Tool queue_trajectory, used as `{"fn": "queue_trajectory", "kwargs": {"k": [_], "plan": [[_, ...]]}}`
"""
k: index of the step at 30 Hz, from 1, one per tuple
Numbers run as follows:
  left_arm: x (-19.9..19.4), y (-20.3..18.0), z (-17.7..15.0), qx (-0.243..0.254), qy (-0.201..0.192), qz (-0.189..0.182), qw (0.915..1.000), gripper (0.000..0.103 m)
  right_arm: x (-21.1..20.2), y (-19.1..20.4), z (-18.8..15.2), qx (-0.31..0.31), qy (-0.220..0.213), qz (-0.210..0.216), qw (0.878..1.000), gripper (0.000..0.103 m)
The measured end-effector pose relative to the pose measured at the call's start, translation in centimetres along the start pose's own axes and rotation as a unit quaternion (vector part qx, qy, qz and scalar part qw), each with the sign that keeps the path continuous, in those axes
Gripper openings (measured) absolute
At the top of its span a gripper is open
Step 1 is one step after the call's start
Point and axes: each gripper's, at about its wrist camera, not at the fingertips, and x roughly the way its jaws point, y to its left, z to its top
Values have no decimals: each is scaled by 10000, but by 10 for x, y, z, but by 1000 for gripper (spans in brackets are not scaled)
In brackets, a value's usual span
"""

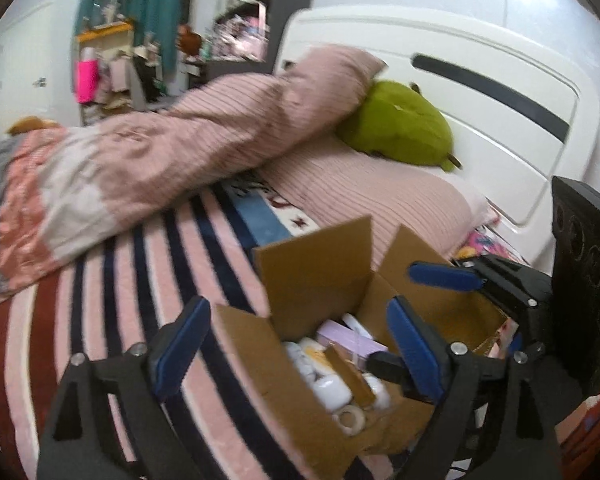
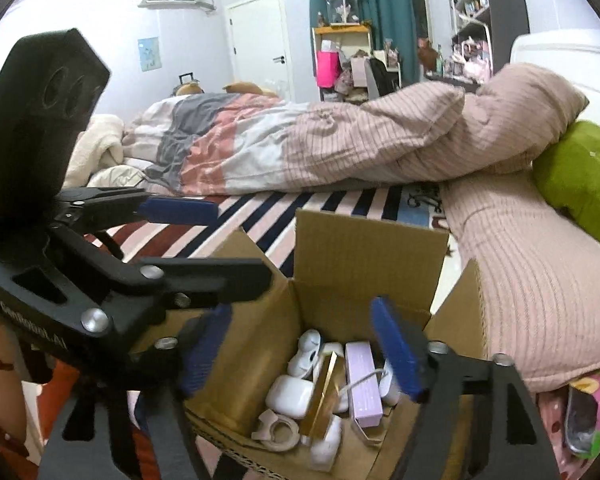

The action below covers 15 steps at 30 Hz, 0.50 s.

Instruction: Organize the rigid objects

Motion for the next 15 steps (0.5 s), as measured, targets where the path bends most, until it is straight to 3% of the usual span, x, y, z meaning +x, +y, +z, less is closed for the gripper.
{"fn": "queue_trajectory", "kwargs": {"k": [6,9,10,15], "plan": [[-40,20,-9,-366,-481,561,9966,91,-13,16,10,-240,-395,-22,9989,97],[-59,33,-16,-558,-646,918,9921,91,-19,24,12,-347,-681,41,9971,99],[-63,36,-18,-611,-681,1030,9905,91,-20,26,13,-383,-697,75,9968,102],[-77,54,-32,-842,-733,1582,9811,91,-22,36,14,-371,-647,162,9971,103]]}}
